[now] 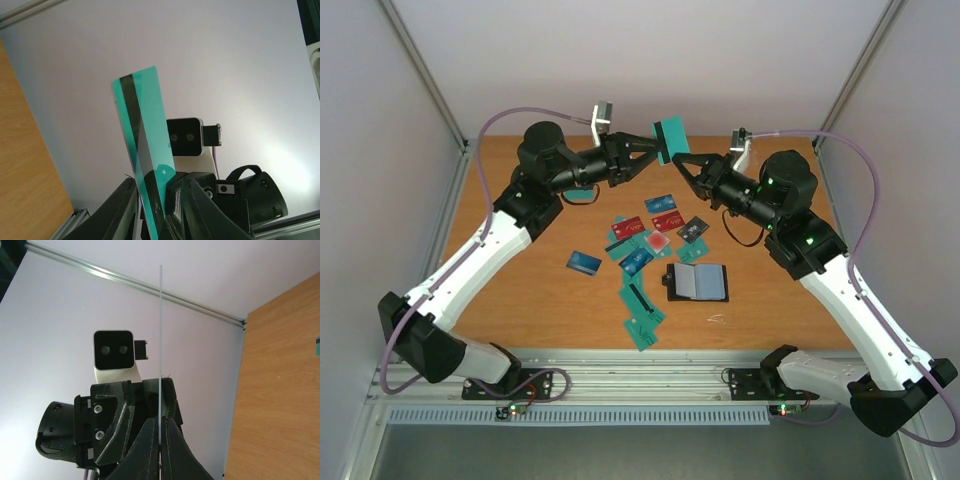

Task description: Put the credit cards into the card holder

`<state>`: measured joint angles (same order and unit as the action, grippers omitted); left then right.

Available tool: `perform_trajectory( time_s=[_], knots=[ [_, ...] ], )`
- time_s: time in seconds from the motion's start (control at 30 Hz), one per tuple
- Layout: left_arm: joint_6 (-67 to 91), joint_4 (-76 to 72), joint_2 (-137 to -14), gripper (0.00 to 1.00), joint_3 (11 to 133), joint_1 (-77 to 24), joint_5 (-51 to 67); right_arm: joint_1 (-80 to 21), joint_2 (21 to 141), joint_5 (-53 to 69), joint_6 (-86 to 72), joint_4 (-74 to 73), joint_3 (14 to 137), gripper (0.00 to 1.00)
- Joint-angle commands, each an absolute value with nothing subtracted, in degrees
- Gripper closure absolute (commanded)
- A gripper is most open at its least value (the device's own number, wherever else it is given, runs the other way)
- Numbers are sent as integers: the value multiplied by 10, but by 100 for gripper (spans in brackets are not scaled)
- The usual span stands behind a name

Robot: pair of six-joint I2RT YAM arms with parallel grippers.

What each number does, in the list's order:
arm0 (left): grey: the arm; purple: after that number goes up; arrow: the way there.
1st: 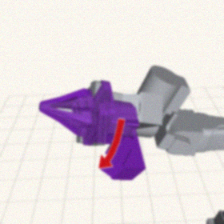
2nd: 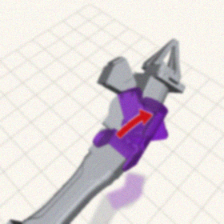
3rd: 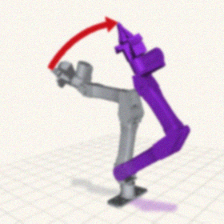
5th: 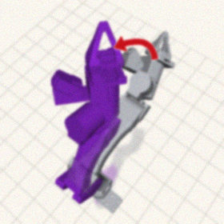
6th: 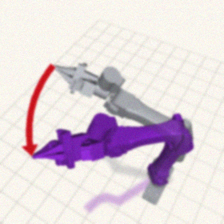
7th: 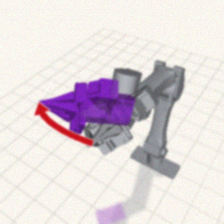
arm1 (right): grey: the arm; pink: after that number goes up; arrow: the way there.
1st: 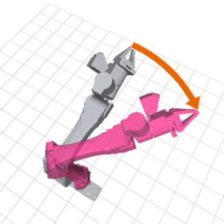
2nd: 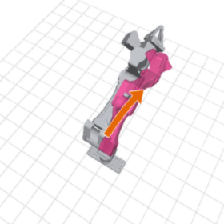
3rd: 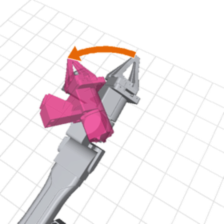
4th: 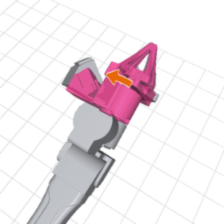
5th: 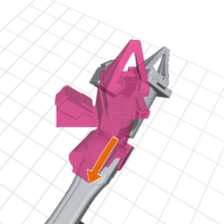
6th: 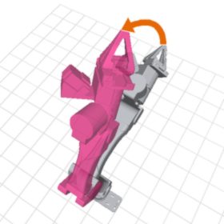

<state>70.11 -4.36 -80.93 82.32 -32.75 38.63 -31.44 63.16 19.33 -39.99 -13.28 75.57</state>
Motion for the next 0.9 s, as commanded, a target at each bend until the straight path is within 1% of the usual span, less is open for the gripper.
perform_trajectory(
  time_s=[0.0, 0.07, 0.23, 0.4, 0.47, 0.57, 0.6, 0.63, 0.67, 0.7, 0.73, 0.77, 0.8, 0.87],
  knots=[
    [705, -104, -811, 76, 813, -326, 399, -313, 634, 211, -403, -106, 753, 99],
    [706, -108, -810, 77, 808, -326, 395, -313, 632, 214, -403, -106, 751, 99],
    [707, -121, -803, 85, 791, -323, 383, -313, 629, 220, -406, -108, 741, 99],
    [705, -121, -799, 94, 782, -322, 371, -313, 630, 224, -411, -107, 733, 99],
    [704, -121, -799, 99, 780, -321, 367, -313, 628, 223, -412, -108, 730, 99],
    [703, -121, -800, 100, 776, -321, 367, -312, 626, 220, -406, -117, 729, 98],
    [703, -120, -802, 100, 775, -321, 368, -312, 625, 219, -401, -130, 731, 92],
    [701, -117, -803, 100, 775, -321, 369, -311, 624, 218, -394, -144, 732, 80],
    [699, -109, -806, 100, 774, -321, 372, -309, 619, 215, -379, -166, 734, 63],
    [694, -96, -811, 100, 775, -321, 375, -304, 613, 210, -370, -192, 735, 48],
    [688, -73, -819, 100, 778, -321, 382, -296, 609, 205, -354, -229, 736, 37],
    [669, -43, -829, 100, 783, -322, 392, -279, 599, 202, -326, -267, 736, 30],
    [647, -11, -836, 100, 783, -325, 397, -263, 593, 199, -303, -310, 734, 26],
    [604, 36, -846, 100, 765, -337, 398, -226, 583, 184, -252, -403, 728, 24]
  ],
)
